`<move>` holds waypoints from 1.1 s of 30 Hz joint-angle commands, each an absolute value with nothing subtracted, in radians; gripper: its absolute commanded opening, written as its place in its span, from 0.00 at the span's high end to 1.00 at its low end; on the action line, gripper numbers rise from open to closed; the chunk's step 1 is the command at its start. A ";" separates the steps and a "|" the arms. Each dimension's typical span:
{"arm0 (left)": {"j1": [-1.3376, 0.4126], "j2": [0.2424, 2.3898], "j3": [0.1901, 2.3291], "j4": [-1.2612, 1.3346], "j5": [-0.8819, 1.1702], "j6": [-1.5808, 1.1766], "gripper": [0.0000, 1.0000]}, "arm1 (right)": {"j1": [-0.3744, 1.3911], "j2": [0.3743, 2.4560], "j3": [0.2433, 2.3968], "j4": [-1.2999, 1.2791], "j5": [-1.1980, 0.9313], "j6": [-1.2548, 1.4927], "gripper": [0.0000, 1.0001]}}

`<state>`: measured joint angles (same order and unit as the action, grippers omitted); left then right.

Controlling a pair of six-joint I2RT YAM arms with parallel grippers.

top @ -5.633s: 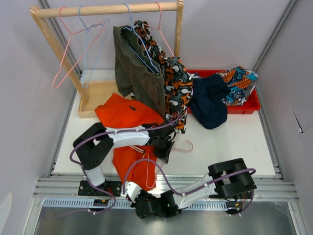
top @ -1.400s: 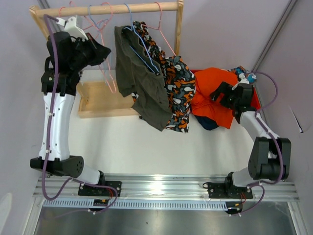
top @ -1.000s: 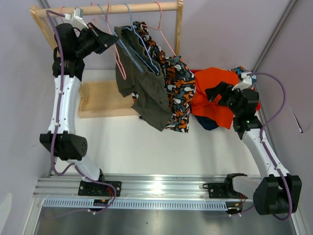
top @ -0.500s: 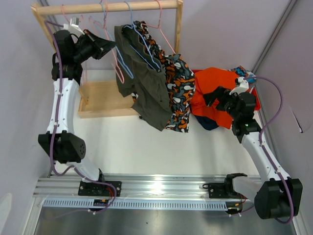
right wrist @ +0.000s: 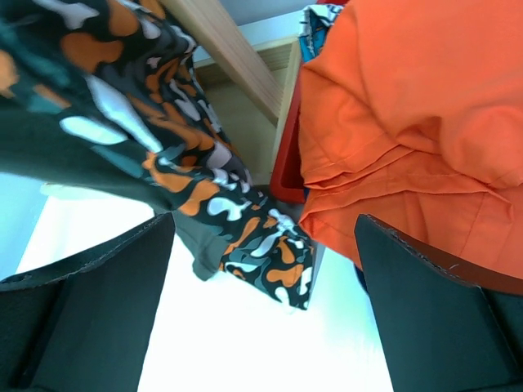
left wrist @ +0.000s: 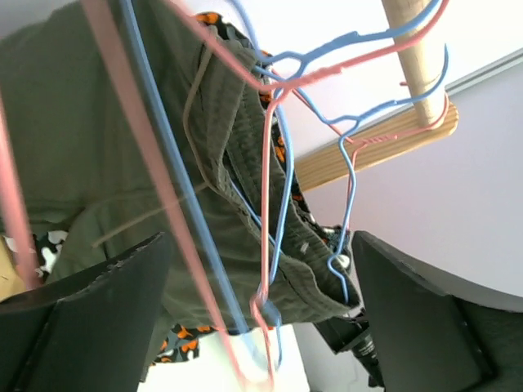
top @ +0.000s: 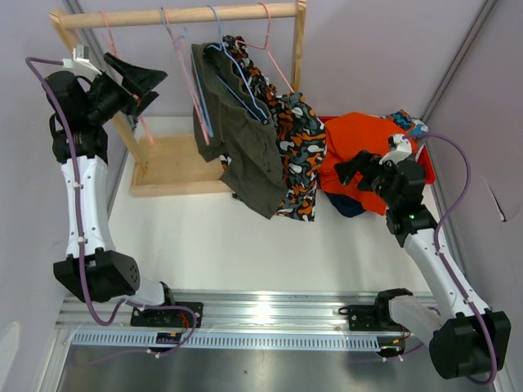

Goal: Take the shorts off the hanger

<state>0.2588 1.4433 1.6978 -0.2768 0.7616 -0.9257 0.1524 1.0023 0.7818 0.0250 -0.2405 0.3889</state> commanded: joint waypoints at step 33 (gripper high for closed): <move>-0.212 1.673 2.046 -0.324 0.503 -0.804 0.09 | 0.187 0.784 0.779 -0.147 -0.172 0.341 0.01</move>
<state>-0.1822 1.6489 1.9381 -0.2890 0.5804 -0.8696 0.1844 0.8043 0.7818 -0.1539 -0.1841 0.3614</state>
